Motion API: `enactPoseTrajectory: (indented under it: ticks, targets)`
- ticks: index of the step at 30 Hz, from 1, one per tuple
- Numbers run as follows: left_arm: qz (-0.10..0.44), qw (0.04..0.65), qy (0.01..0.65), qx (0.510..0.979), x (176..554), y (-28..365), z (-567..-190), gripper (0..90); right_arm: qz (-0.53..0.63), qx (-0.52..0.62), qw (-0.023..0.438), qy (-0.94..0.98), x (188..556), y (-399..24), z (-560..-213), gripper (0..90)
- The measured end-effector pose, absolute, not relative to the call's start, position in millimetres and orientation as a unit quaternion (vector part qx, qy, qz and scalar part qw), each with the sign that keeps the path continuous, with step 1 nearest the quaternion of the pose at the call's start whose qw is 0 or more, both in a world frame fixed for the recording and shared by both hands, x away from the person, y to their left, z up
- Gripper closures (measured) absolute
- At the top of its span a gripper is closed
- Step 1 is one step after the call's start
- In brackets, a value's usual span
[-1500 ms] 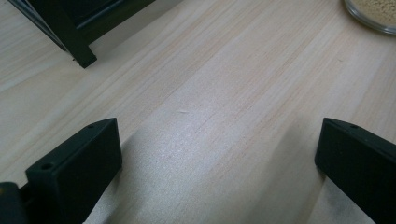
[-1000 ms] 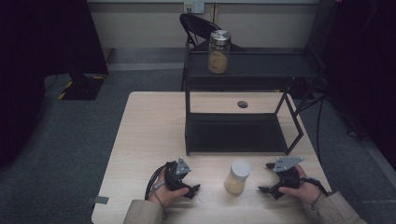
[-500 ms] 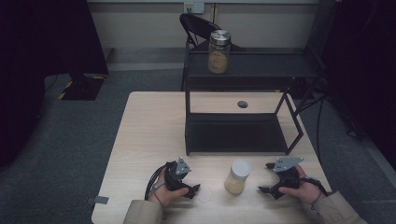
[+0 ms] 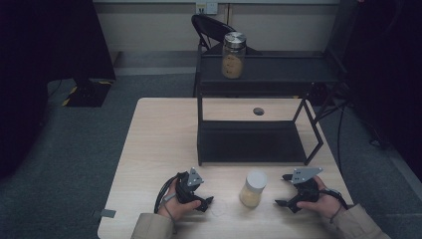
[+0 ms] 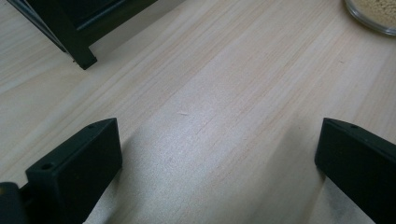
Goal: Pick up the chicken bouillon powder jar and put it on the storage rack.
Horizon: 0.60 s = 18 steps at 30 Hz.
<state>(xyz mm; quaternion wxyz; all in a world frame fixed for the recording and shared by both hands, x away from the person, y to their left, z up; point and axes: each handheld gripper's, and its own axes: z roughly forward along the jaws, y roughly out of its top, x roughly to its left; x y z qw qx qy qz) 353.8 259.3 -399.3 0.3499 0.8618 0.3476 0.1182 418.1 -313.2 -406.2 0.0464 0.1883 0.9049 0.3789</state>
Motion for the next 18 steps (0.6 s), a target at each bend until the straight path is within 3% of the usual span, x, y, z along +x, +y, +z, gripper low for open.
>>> enactPoseTrajectory:
  ticks: [18]
  targets:
    - [0.118,0.350,0.348,0.862,353.7,259.2,-399.3,0.1,0.407,0.151,0.019,0.901,421.0,-298.3,-398.9,1.2]
